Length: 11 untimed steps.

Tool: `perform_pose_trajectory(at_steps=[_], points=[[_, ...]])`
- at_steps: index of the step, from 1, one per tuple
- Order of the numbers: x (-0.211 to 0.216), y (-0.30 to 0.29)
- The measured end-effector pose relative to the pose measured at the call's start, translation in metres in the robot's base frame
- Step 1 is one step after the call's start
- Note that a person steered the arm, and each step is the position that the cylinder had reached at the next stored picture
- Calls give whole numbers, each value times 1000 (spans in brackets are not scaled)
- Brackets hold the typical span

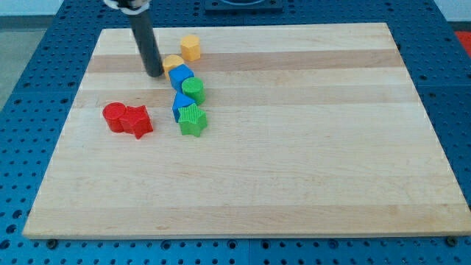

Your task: Separate the red blocks

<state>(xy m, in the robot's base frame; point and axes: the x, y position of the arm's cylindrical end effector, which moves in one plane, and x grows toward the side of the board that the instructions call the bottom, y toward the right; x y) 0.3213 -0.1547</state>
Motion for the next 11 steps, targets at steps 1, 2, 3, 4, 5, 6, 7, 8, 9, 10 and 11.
perform_pose_trajectory(at_steps=[1, 2, 3, 4, 5, 6, 7, 8, 9, 10, 11], points=[[0, 6], [-1, 6], [-1, 1], [17, -30], [28, -40], [38, -43], [79, -48], [81, -48], [105, -41], [127, -29], [128, -27]])
